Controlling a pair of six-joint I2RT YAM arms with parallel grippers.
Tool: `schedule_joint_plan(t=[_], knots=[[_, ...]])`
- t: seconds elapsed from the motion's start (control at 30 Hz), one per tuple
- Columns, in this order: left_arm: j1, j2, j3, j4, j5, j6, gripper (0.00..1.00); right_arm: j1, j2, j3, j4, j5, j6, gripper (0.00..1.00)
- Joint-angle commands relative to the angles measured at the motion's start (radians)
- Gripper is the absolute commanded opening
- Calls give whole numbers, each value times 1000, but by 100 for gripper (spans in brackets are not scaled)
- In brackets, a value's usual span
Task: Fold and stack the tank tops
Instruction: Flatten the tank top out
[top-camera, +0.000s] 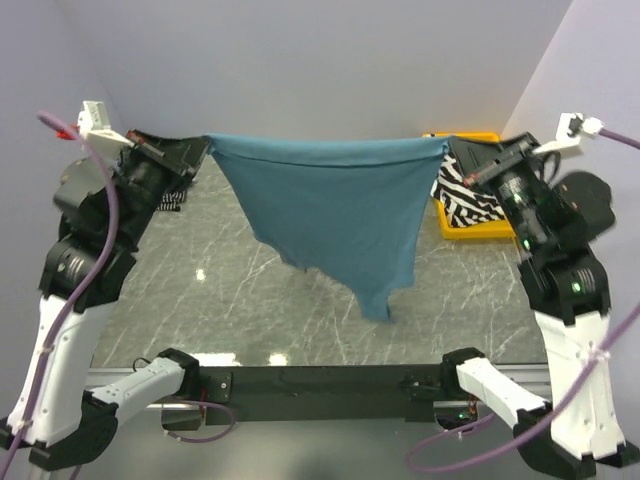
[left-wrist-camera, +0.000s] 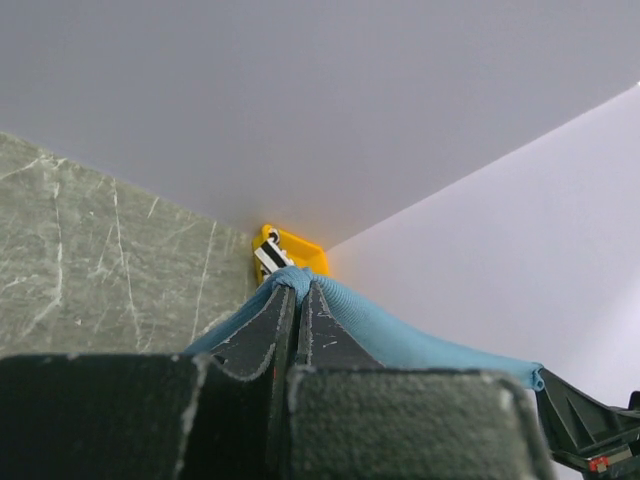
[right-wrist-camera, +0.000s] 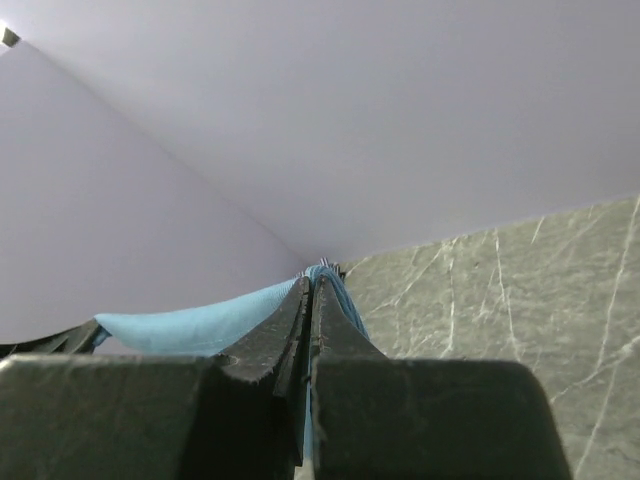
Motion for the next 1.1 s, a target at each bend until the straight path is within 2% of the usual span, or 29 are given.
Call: schedule_joint_plan(t=[0.0,0.13,0.27,0.33,0.37,0.43,0.47,0.5,0.53,0.57,0.63,0.67,0.73,0.77,0.8,0.87,0.9,0.93,0.97,1.0,1.03,1.07], knots=[[28,101,22,96,-24,-37,0,-11,133,41,77,-40,17,0],[132,222,58,190,84,-86,1,-35,324,103,160,-108,46,0],[226,404,133,289,194,-129,1,-66,499,245,255,-168,72,0],[269,481,226,313,261,-146,0,-81,577,328,289,-203,92,0],[281,559,261,338,286,-152,0,-95,663,425,295,-218,99,0],[312,639,405,343,355,-155,1,-107,779,519,318,-277,129,0],[316,715,464,320,372,-149,1,-115,820,631,316,-300,138,0],[329,749,589,303,389,-142,1,-124,858,690,307,-318,145,0],[335,780,648,283,410,-126,1,-126,918,745,281,-327,146,0],[339,821,692,257,420,-123,1,-130,942,835,272,-333,149,0],[353,826,728,254,429,-120,1,-145,970,876,258,-343,157,0],[353,793,699,261,427,-120,1,-149,963,850,264,-350,161,0],[353,744,539,318,430,-131,1,-161,905,754,310,-376,175,0],[353,690,479,336,432,-137,1,-162,874,604,335,-379,180,0],[353,666,354,359,434,-149,1,-162,811,437,386,-386,188,0],[350,571,200,398,444,-172,1,-164,748,263,439,-395,191,0],[341,534,24,418,440,-183,1,-162,719,174,492,-402,203,0],[332,496,-64,456,428,-194,1,-162,661,-14,523,-410,214,0],[323,421,-230,461,408,-197,1,-162,632,-111,554,-425,224,0],[295,384,-313,464,373,-201,1,-158,601,-212,616,-435,247,0],[281,350,-394,465,354,-214,1,-155,555,-397,647,-442,252,0],[267,283,-556,466,339,-224,1,-147,535,-482,668,-445,252,0]])
